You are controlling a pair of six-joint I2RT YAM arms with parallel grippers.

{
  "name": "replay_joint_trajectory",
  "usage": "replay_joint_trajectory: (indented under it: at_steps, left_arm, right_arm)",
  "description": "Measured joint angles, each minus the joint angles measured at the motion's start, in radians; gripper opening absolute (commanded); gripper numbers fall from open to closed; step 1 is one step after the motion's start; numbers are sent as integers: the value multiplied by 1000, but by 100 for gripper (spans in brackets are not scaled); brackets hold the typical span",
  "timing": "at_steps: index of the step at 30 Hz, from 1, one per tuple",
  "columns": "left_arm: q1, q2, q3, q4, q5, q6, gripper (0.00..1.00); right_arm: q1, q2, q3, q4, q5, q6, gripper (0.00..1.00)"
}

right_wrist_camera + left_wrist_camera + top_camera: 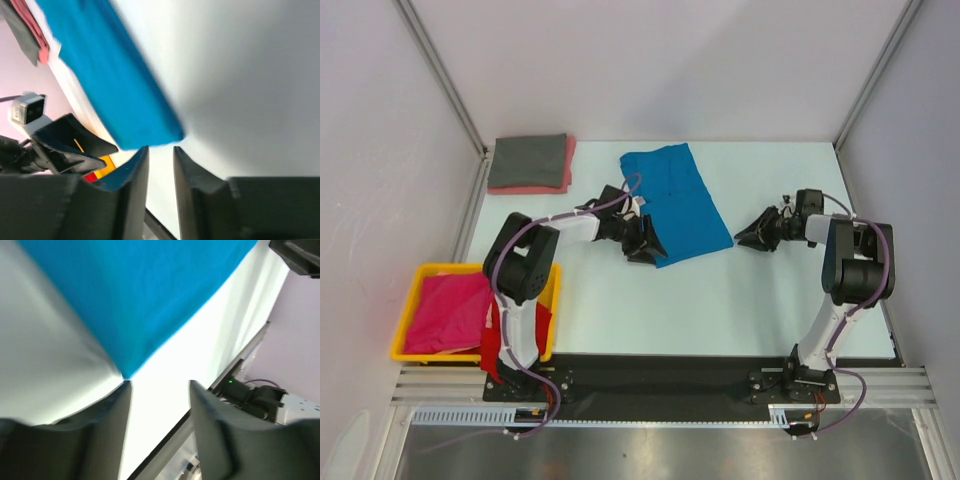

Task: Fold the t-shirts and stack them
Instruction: Fold the tshirt

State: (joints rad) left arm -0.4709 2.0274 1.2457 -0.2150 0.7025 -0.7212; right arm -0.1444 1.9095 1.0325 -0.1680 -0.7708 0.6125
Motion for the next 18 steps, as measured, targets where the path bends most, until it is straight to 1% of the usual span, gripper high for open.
replay_joint_trajectory:
  at_steps: [1, 2, 5, 8, 11, 18]
  left_arm:
    - [0, -23, -5, -21, -16, 11, 60]
    - [0, -58, -13, -52, -34, 24, 61]
    - [0, -143, -31, -92, -60, 33, 62]
    - [0, -196, -74, -72, -64, 19, 61]
    - [3, -195, -131, -26, -71, -20, 60]
    - [2, -150, -248, 92, -148, -182, 49]
  right_arm:
    - [13, -29, 2, -23, 13, -15, 41]
    - [24, -56, 2, -43, 25, -27, 43]
    - [55, -94, 11, -82, 46, -61, 42]
    - [61, -83, 17, -107, 63, -85, 40]
    - [60, -54, 20, -135, 85, -99, 40]
    - [59, -31, 30, -176, 114, -117, 41]
